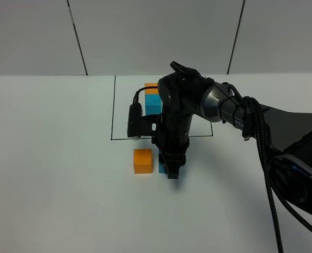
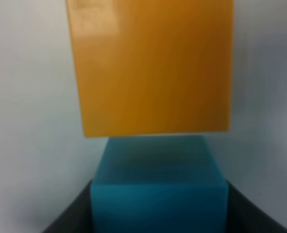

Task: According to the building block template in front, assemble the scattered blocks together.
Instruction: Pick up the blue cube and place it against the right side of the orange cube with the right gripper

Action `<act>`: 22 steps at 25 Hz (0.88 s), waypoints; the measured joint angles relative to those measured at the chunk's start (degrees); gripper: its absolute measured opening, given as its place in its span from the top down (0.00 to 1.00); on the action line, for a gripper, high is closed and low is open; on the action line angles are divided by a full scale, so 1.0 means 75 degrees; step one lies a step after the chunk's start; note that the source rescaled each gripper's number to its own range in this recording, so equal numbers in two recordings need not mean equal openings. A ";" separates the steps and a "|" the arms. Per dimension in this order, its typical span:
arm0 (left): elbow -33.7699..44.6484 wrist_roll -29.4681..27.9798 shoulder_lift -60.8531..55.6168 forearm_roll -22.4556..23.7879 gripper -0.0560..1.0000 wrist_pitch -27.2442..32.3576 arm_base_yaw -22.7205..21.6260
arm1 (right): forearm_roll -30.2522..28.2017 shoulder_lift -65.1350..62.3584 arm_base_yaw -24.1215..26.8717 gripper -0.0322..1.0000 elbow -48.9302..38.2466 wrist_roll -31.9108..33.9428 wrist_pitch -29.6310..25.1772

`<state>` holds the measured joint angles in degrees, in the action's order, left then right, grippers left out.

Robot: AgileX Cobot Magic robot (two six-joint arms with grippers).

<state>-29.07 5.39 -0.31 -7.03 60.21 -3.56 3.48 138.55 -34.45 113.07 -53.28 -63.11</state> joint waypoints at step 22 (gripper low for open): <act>0.0000 0.0000 0.0000 0.0000 0.28 0.0000 0.0000 | 0.0467 0.0051 0.0007 0.96 0.0022 0.0000 0.0274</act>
<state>-29.07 5.39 -0.31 -7.03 60.21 -3.56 6.98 138.94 -34.40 113.24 -53.28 -61.05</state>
